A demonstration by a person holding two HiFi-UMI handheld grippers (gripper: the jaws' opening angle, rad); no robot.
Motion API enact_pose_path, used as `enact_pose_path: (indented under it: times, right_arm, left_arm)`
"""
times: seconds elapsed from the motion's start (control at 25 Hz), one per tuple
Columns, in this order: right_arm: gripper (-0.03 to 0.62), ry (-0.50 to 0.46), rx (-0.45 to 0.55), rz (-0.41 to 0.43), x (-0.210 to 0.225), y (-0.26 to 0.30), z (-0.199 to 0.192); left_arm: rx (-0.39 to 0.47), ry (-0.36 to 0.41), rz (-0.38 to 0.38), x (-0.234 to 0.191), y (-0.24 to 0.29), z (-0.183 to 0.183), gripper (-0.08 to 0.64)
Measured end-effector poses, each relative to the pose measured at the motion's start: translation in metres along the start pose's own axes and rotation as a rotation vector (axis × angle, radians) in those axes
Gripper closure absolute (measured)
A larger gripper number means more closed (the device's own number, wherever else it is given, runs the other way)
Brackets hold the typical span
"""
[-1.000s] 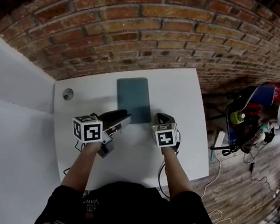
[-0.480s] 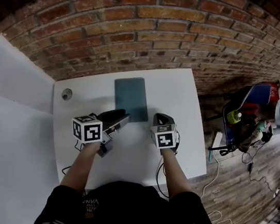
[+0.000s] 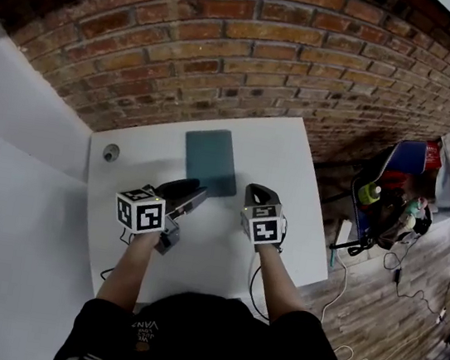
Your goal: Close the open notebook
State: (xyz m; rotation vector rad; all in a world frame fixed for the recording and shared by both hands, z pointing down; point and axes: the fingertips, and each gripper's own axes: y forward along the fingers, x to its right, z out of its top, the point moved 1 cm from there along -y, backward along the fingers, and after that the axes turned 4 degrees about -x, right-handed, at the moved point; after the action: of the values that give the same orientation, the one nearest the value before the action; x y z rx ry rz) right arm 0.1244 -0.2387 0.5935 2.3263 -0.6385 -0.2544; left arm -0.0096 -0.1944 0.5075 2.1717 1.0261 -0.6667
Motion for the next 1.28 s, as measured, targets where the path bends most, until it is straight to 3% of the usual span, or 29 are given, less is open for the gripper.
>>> enact_pose_path:
  times: [0.32,0.48,0.76,1.08,1.28]
  right_arm:
    - [0.594,0.002,0.084,-0.009,-0.022,-0.032,0.014]
    - [0.594,0.010,0.130,-0.010,-0.032,-0.051,0.022]
    - [0.594,0.002,0.207,-0.021,-0.054,-0.085,0.039]
    - [0.594,0.004,0.304,-0.041,-0.076,-0.126,0.051]
    - [0.595,0.018,0.348,-0.043,-0.091,-0.148,0.052]
  left_arm:
    - [0.078,0.048,0.031,0.010,-0.032,-0.001,0.394]
    - [0.139,0.073,0.041,0.015,-0.052,0.003,0.464]
    - [0.218,0.112,0.080,0.019,-0.086,0.002,0.519]
    - [0.250,0.154,0.117,0.026,-0.121,-0.010,0.534]
    - [0.238,0.226,0.161,0.031,-0.141,-0.019,0.540]
